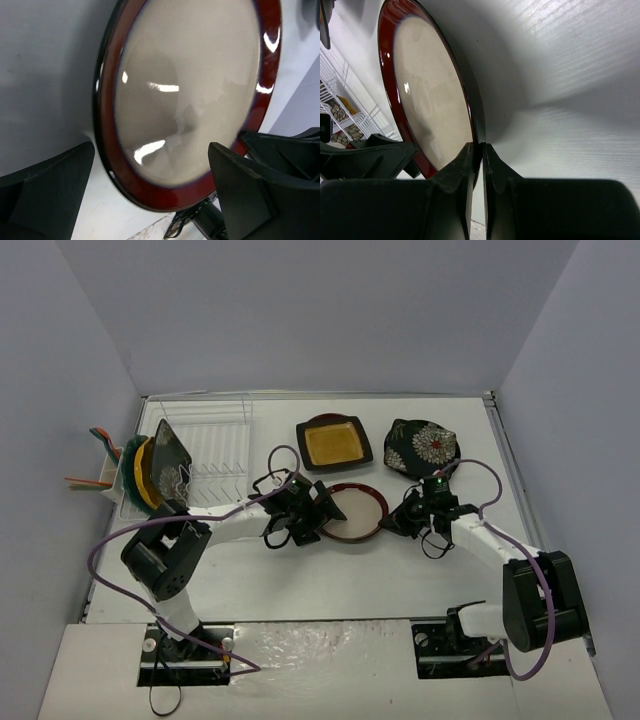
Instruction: Load the plates into the dish rack
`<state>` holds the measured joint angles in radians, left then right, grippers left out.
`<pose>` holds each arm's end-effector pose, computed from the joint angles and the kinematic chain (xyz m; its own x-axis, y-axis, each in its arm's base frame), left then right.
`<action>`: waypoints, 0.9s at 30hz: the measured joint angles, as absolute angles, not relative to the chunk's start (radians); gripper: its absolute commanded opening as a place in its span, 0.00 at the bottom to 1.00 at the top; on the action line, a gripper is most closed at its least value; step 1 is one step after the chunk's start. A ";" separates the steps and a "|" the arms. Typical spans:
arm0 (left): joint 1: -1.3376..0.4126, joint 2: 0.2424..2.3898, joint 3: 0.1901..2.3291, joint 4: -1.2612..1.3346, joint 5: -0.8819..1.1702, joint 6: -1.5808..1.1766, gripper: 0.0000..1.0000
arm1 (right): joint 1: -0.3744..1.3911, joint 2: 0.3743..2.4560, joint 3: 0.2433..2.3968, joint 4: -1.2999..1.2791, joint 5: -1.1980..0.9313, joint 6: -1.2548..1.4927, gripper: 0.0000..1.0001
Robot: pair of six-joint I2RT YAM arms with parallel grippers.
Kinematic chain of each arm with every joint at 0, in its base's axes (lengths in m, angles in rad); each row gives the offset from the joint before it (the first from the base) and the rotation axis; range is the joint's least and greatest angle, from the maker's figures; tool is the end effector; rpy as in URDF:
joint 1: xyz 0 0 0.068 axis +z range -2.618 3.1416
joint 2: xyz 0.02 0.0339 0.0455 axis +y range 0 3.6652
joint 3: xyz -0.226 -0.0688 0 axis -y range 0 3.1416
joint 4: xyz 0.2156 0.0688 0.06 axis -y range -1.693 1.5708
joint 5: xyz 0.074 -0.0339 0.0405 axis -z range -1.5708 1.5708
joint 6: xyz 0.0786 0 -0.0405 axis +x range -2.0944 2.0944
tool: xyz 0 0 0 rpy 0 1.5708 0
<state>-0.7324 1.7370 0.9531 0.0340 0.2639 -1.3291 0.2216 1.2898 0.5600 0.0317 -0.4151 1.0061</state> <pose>0.2555 -0.2574 0.1245 -0.8859 -0.4640 -0.0025 -0.3036 0.5838 -0.7530 0.2562 0.0902 0.1378 -0.7601 0.6211 -0.1910 0.2608 0.5607 0.7859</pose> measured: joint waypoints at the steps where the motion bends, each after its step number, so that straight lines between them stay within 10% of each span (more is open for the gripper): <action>1: -0.734 1.742 0.953 0.048 0.264 -1.338 0.88 | 0.221 1.285 0.557 0.031 -0.418 1.007 0.00; 6: -0.740 1.766 0.953 0.106 0.256 -1.384 0.77 | 0.219 1.265 0.537 0.029 -0.431 1.014 0.00; 16: -0.748 1.776 0.857 0.256 0.227 -1.487 0.20 | 0.193 1.196 0.462 0.024 -0.448 1.026 0.01; 20: -0.748 1.763 0.845 0.328 0.226 -1.503 0.00 | 0.176 1.182 0.436 0.016 -0.430 1.025 0.16; 27: -0.760 1.742 0.848 0.353 0.204 -1.491 0.00 | 0.171 1.105 0.433 -0.014 -0.452 0.968 0.63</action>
